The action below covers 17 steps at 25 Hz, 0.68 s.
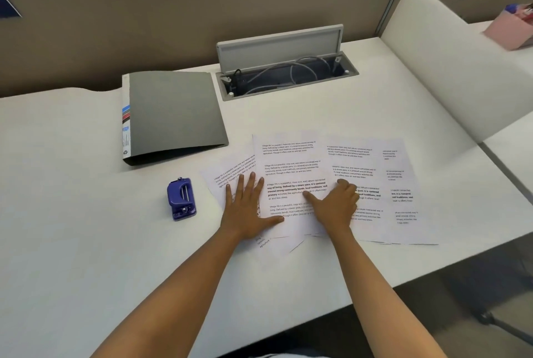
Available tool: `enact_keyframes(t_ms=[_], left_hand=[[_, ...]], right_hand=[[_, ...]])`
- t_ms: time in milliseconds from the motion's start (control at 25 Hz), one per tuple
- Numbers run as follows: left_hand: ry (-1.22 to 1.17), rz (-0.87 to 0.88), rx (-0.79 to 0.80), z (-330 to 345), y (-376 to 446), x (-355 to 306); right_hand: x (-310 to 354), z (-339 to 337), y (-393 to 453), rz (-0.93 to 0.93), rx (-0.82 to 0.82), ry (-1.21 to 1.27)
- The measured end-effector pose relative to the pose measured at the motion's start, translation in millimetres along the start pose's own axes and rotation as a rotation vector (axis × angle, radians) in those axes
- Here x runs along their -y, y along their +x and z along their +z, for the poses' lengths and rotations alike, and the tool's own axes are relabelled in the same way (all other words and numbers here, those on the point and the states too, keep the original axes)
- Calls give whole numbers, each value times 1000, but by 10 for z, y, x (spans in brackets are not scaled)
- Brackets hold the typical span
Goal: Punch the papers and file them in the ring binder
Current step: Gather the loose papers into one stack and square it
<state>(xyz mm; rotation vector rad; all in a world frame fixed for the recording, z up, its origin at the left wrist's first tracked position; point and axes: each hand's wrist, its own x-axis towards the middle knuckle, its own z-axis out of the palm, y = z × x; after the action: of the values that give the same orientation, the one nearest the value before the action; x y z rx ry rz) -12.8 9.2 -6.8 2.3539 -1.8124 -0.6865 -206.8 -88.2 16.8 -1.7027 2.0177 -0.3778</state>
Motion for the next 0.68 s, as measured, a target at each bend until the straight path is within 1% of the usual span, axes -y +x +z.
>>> enact_keyframes(t_ms=[280, 400, 560, 640, 680], left_hand=[[-2, -7, 10, -15, 12, -5], [-5, -4, -1, 5, 15, 2], [-48, -31, -12, -23, 34, -24], [-159, -64, -65, -129, 44, -88], [-285, -100, -132, -201, 55, -116]], right_hand=[[130, -107, 93, 54, 103, 86], [154, -185, 123, 27, 73, 99], [167, -287, 119, -39, 34, 248], [130, -343, 145, -118, 22, 299], [103, -368, 161, -139, 27, 342]])
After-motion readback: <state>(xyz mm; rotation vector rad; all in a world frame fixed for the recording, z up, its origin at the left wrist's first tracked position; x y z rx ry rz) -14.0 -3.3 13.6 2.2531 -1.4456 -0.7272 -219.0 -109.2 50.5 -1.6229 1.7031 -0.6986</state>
